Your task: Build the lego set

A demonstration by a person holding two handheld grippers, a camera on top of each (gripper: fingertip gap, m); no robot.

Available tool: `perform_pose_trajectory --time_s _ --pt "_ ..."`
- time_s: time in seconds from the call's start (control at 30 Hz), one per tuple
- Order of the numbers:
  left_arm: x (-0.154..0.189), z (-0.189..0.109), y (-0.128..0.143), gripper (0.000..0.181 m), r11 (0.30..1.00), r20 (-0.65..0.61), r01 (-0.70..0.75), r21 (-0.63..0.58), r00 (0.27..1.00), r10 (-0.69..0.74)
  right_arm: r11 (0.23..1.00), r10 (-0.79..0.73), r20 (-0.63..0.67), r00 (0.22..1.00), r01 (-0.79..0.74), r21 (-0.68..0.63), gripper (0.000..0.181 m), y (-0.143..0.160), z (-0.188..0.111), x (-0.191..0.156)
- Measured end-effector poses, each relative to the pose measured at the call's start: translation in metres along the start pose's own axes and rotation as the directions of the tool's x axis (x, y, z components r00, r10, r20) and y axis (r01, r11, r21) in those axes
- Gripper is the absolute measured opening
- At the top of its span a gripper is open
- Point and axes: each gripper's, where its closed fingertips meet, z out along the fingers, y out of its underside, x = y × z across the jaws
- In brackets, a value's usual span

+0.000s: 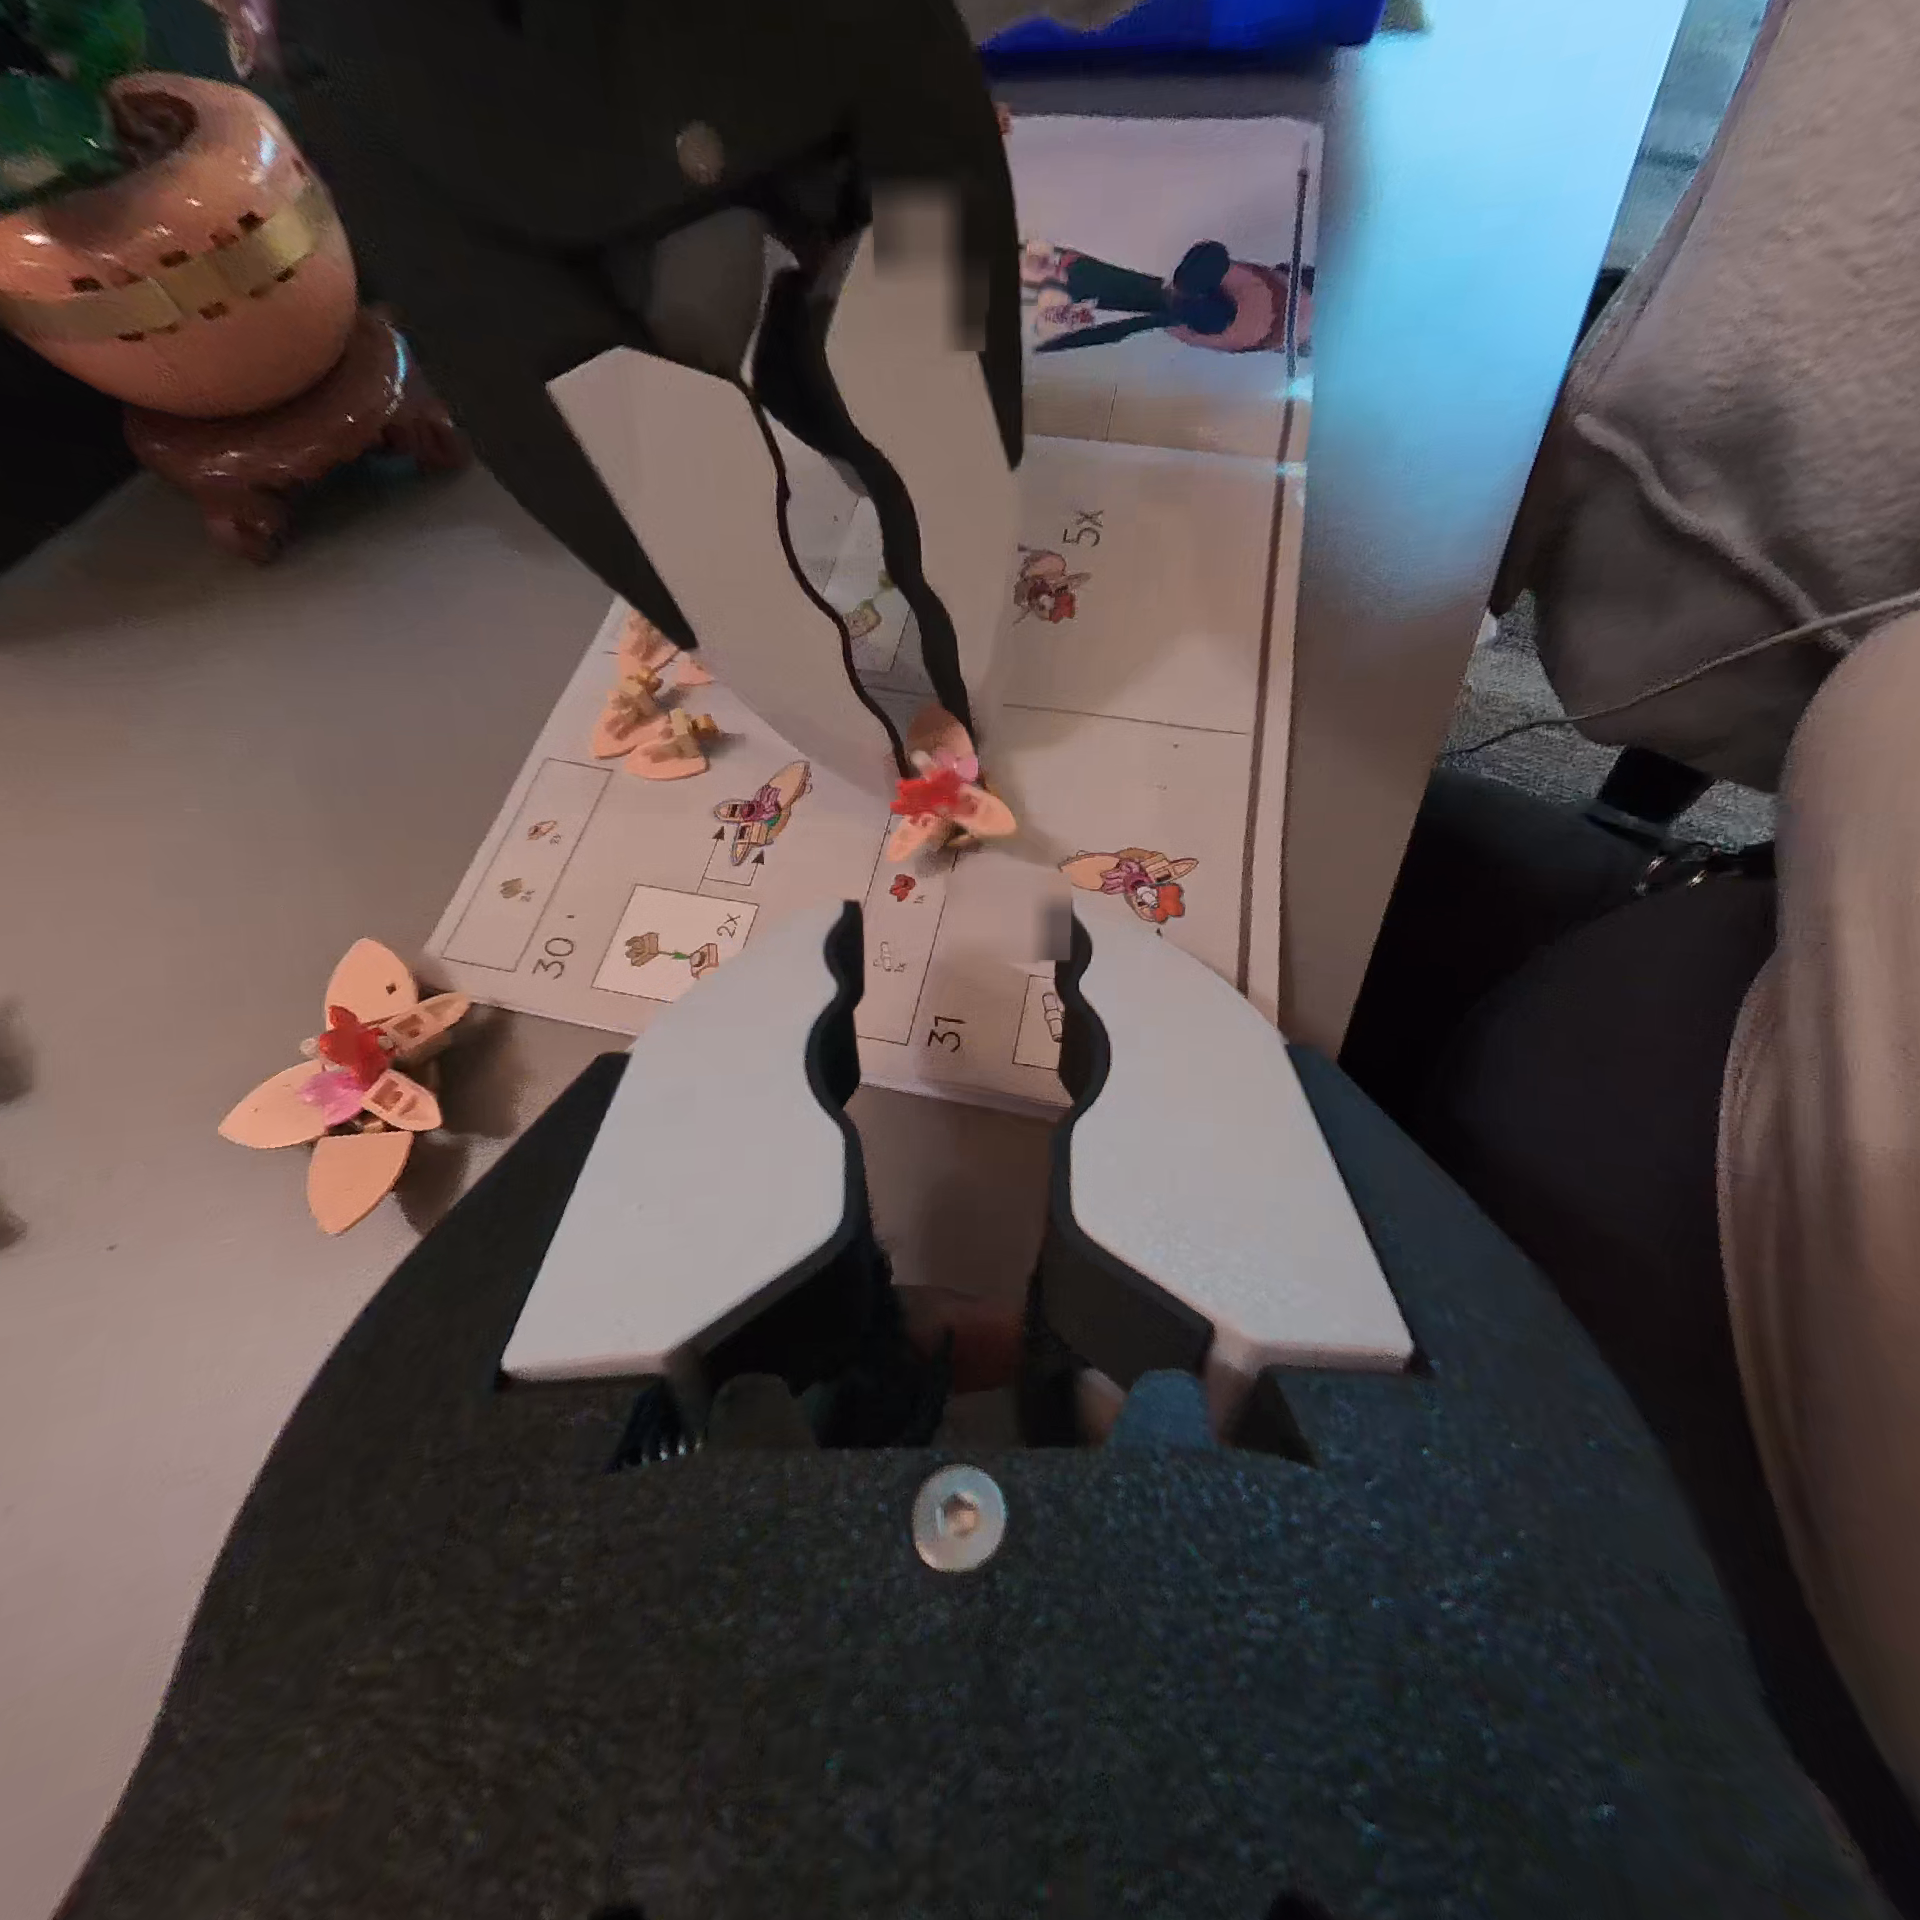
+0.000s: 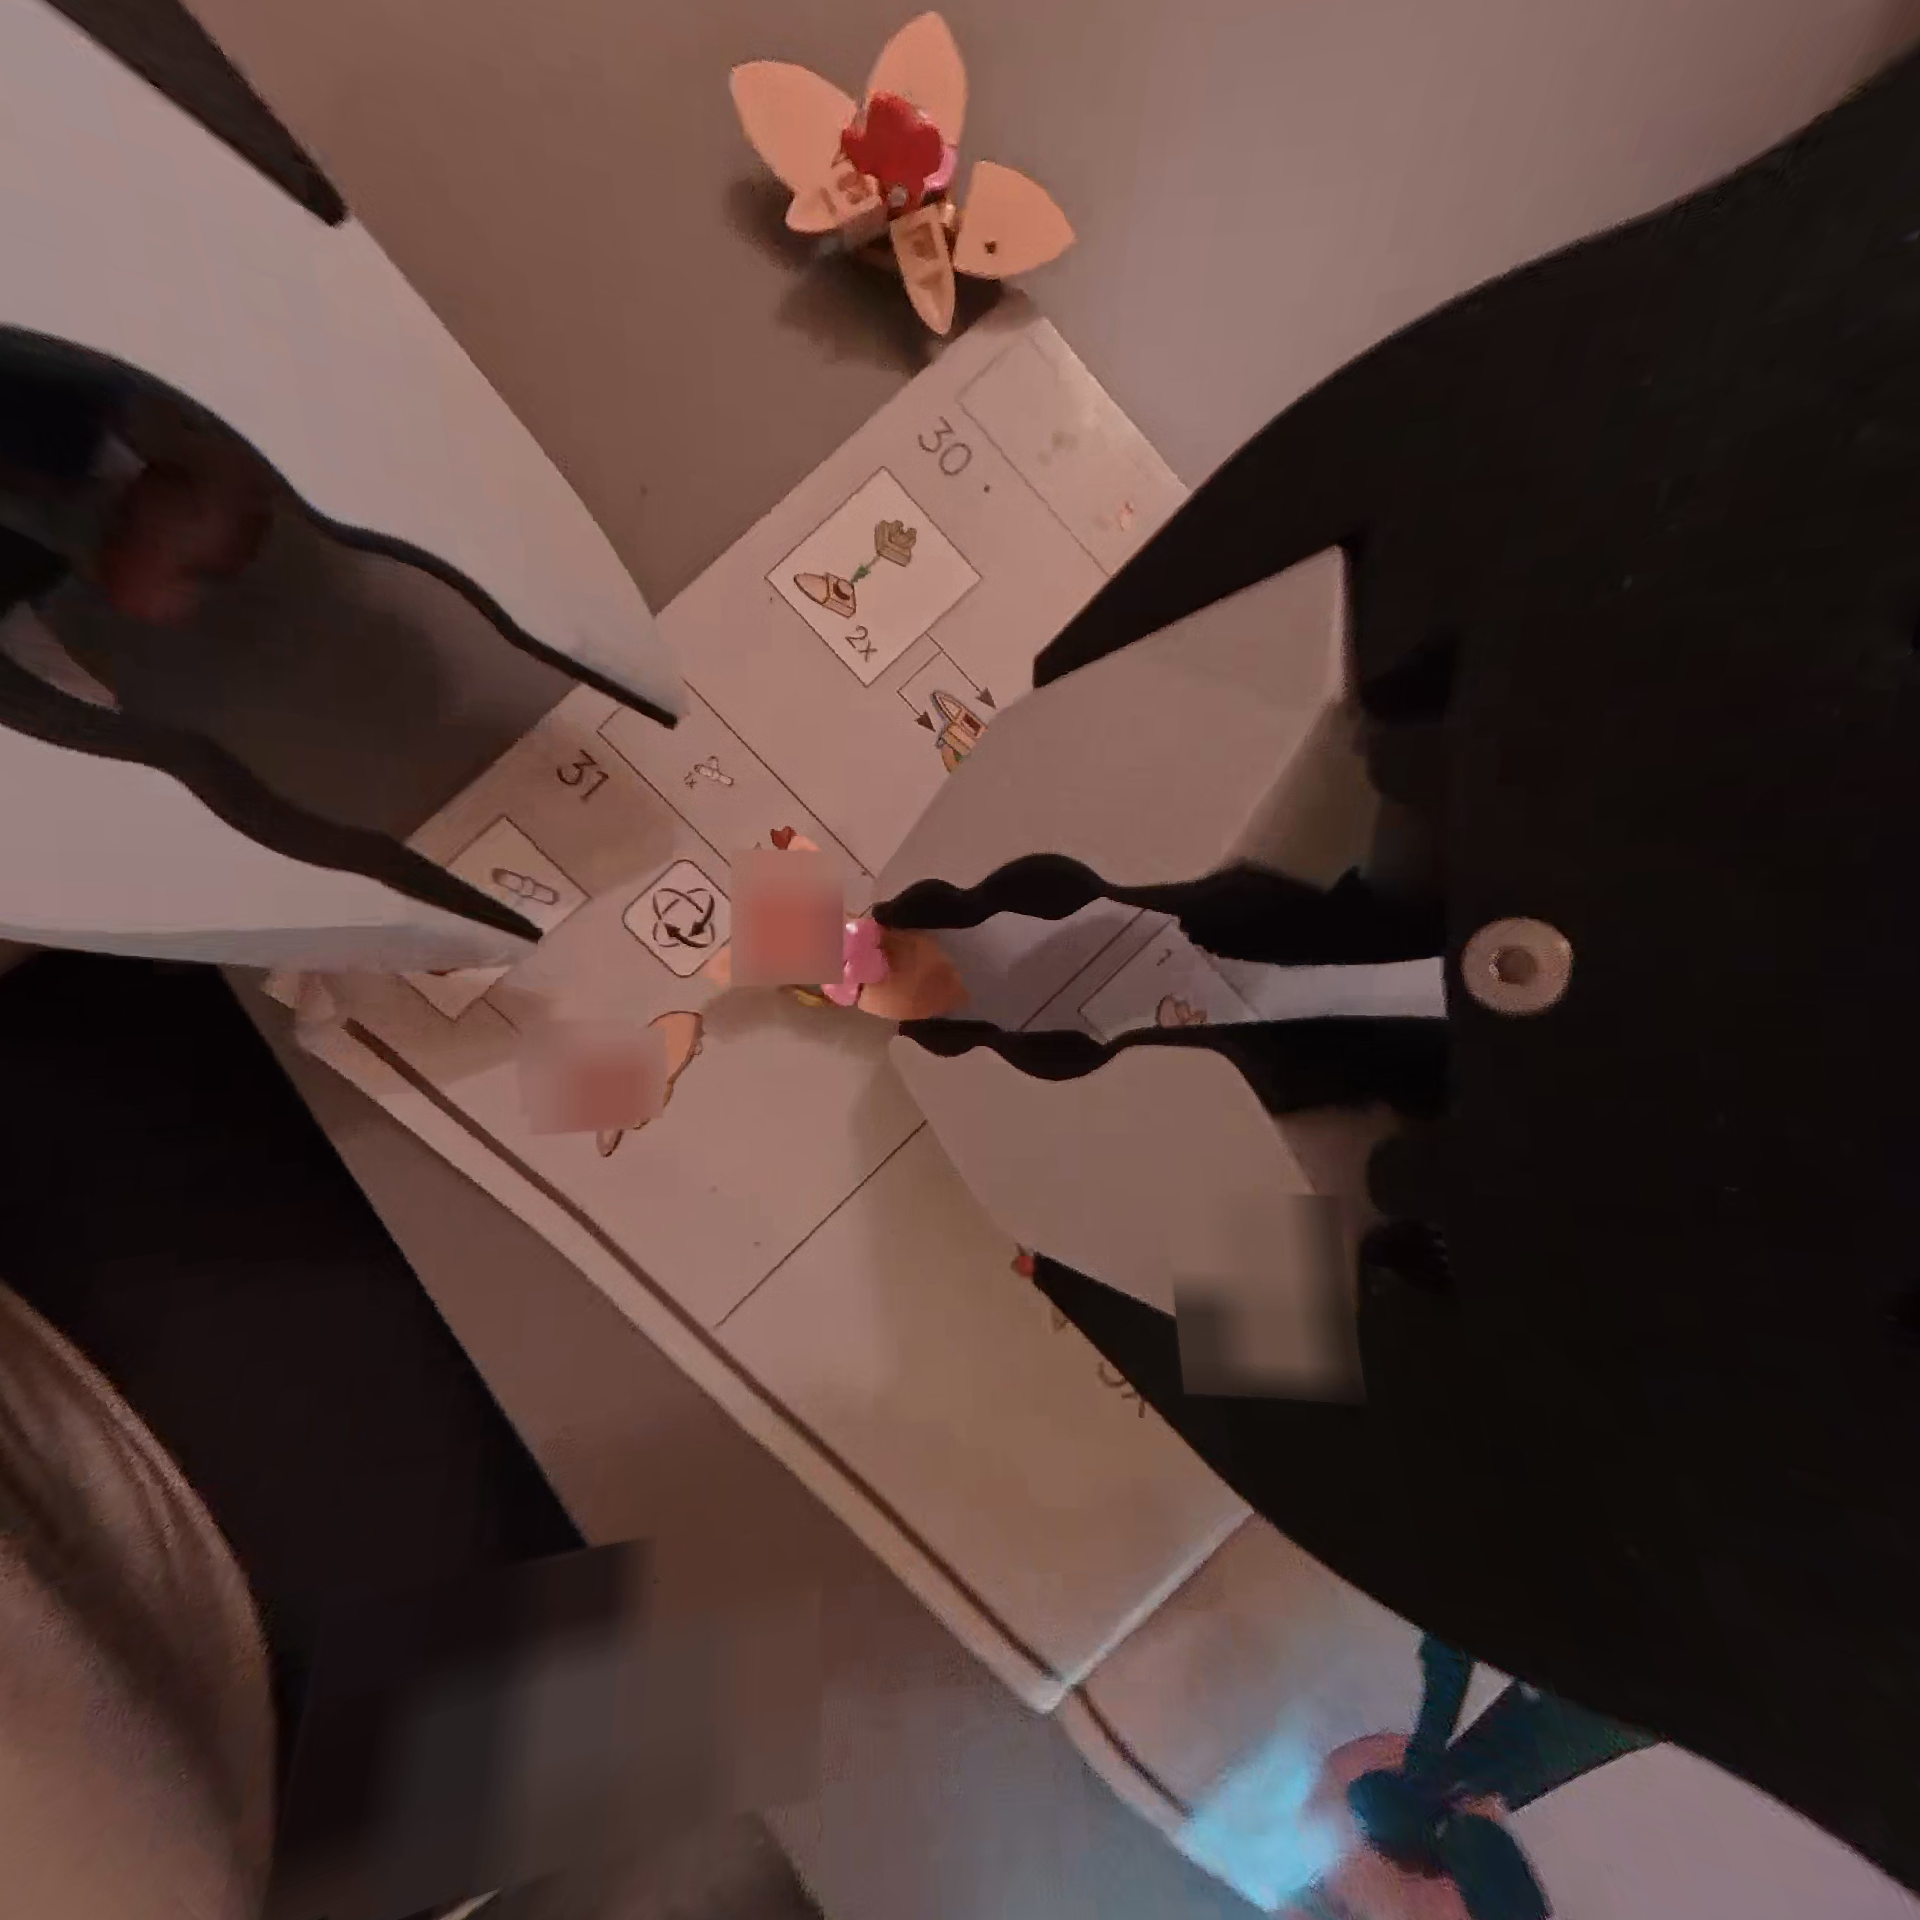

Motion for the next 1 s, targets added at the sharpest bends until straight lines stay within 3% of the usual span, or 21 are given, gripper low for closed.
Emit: perform_pose_trajectory --time_s 0.1,0.2,0.33,0.4,0.47,0.57,0.63,0.7,0.73,0.8,0.87,0.93,1.0 --pt "-0.004 0.004 0.003 0.036 0.999 0.02 -0.013 -0.038 1.0 0.014 0.998 -0.044 0.028 0.999 0.045 -0.032 0.017 0.001 0.0 0.003" --pt "-0.003 0.007 0.001 0.036 0.999 0.004 -0.023 -0.045 1.0 0.023 0.997 -0.061 -0.039 0.997 0.059 -0.044 0.027 0.003 -0.003 0.011" --pt "-0.002 0.009 0.001 0.034 0.999 -0.004 -0.021 -0.04 1.0 0.021 1.0 0.001 -0.217 0.976 0.003 0.017 0.033 0.003 -0.023 0.018" --pt "-0.003 0.007 0.001 0.031 0.999 0.002 -0.021 -0.027 1.0 0.021 0.995 0.065 -0.379 0.923 -0.031 0.097 0.037 0.0 -0.048 0.021" --pt "-0.005 0.003 -0.004 0.028 1.0 0.002 -0.001 0.015 1.0 0.001 0.966 0.179 -0.553 0.814 -0.037 0.257 0.038 -0.011 -0.084 0.02" --pt "-0.011 -0.007 -0.015 0.026 0.991 0.006 0.053 0.12 0.999 -0.054 0.832 0.433 -0.738 0.517 0.086 0.548 0.045 -0.029 -0.154 0.005" --pt "-0.018 -0.016 -0.024 0.029 0.972 0.016 0.095 0.215 0.995 -0.101 0.663 0.633 -0.703 0.326 0.241 0.709 0.048 -0.033 -0.197 -0.021" --pt "-0.024 -0.027 -0.034 0.037 0.94 0.025 0.12 0.319 0.991 -0.134 0.51 0.746 -0.616 0.253 0.377 0.773 0.063 -0.036 -0.215 -0.051" --pt "-0.027 -0.032 -0.037 0.04 0.925 0.034 0.117 0.362 0.99 -0.138 0.486 0.782 -0.593 0.193 0.408 0.773 0.07 -0.031 -0.219 -0.061" --pt "-0.032 -0.04 -0.041 0.046 0.904 0.068 0.098 0.417 0.988 -0.139 0.525 0.785 -0.614 0.086 0.436 0.731 0.087 -0.028 -0.213 -0.073" --pt "-0.034 -0.044 -0.042 0.053 0.893 0.097 0.078 0.443 0.986 -0.135 0.566 0.789 -0.615 -0.005 0.397 0.722 0.084 -0.021 -0.204 -0.074" --pt "-0.035 -0.046 -0.042 0.055 0.889 0.105 0.077 0.452 0.985 -0.139 0.574 0.812 -0.583 -0.033 0.229 0.787 0.074 -0.002 -0.184 -0.058" --pt "-0.036 -0.046 -0.042 0.06 0.888 0.107 0.085 0.452 0.983 -0.149 0.552 0.834 -0.552 0.026 -0.031 0.833 0.071 0.017 -0.15 -0.037"
